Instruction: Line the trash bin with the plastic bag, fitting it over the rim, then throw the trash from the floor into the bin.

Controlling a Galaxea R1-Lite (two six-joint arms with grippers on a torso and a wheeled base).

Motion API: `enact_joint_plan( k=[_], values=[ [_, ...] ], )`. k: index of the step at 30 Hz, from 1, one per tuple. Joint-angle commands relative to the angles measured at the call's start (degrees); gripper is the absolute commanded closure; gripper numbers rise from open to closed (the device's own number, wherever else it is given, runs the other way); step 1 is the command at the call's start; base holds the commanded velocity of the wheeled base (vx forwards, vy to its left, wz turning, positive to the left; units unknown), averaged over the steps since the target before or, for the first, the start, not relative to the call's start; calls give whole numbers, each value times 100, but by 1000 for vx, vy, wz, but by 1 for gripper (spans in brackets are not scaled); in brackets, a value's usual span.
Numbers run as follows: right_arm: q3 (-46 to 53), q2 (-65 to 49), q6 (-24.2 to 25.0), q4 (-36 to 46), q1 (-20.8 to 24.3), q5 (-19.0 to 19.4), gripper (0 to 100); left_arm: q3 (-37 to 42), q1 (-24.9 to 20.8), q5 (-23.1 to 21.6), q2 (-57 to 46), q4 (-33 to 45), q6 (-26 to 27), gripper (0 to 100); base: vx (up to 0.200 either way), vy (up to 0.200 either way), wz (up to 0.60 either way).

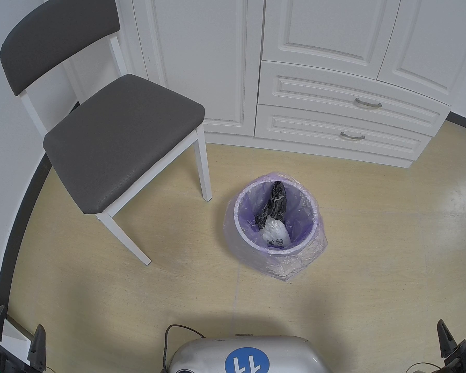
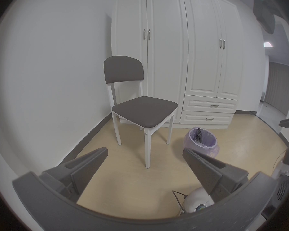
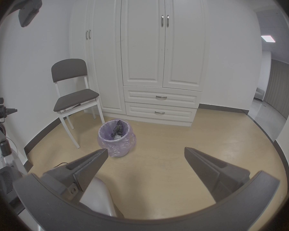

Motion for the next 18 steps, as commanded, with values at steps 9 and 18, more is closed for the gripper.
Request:
enact_joint_plan(
  k=[9, 18],
  values=[
    [87, -71, 225, -141, 2, 29, 0, 99, 0, -38, -64, 0, 82, 0, 0, 0, 0],
    [87, -71, 164, -149, 2, 20, 0, 99, 0, -3, -64, 9, 11, 0, 0, 0, 0]
  ],
)
